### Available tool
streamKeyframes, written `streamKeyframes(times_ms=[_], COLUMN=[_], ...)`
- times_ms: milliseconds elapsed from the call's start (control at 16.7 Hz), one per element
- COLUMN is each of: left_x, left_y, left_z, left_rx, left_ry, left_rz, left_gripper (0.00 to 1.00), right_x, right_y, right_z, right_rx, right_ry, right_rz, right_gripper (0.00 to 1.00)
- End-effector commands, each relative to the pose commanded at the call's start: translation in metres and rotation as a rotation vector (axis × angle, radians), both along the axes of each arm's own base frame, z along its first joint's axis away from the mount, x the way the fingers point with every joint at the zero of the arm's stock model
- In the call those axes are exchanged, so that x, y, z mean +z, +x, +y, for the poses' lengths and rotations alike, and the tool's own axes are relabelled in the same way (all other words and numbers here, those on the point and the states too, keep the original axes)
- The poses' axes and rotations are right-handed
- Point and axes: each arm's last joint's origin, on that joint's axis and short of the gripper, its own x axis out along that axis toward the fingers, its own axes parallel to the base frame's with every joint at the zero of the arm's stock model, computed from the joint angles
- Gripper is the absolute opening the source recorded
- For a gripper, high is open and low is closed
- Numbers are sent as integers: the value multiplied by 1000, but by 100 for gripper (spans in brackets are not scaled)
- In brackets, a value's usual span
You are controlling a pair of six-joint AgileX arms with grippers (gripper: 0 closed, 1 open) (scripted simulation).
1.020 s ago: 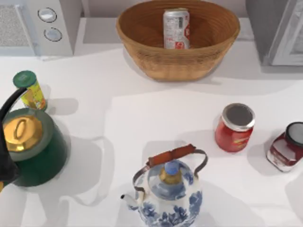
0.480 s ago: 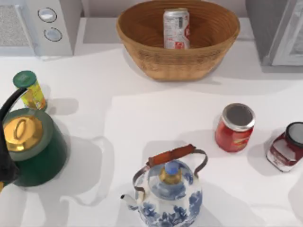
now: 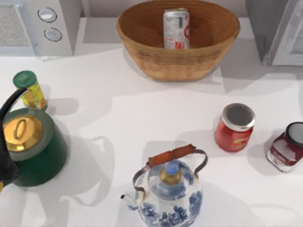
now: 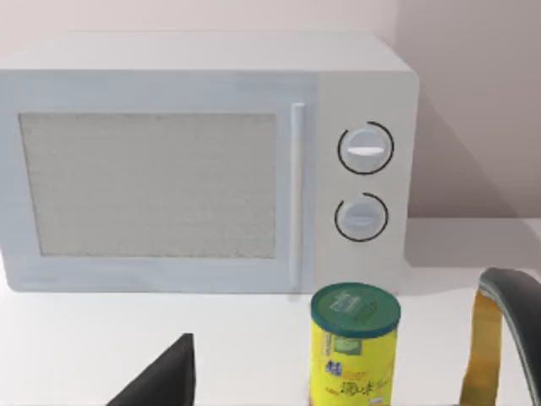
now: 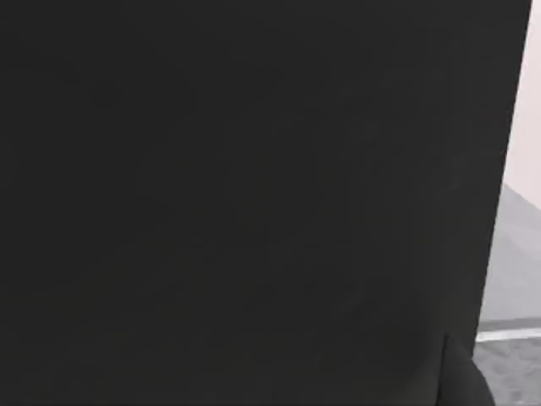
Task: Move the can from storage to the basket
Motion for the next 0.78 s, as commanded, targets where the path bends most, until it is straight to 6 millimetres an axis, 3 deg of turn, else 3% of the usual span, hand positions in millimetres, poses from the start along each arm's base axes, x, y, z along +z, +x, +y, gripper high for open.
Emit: streamKeyframes(times_ms=[180, 360, 540, 780], left_x=[0, 0, 0, 0], left_y=[0, 0, 0, 0], left_z=[0, 0, 0, 0], left_rx=[0, 0, 0, 0], left_ry=[0, 0, 0, 0], left_rz=[0, 0, 0, 0], left_gripper=[100, 100, 100, 100], right_x=[-1, -2, -3, -3], right_y=[-7, -24, -35, -37], right_z=[62, 102, 120, 122], right_rx=[2, 1, 1, 1], right_ry=[-3, -7, -9, -9], right_rz=[-1, -2, -2, -2], right_gripper=[100, 100, 100, 100])
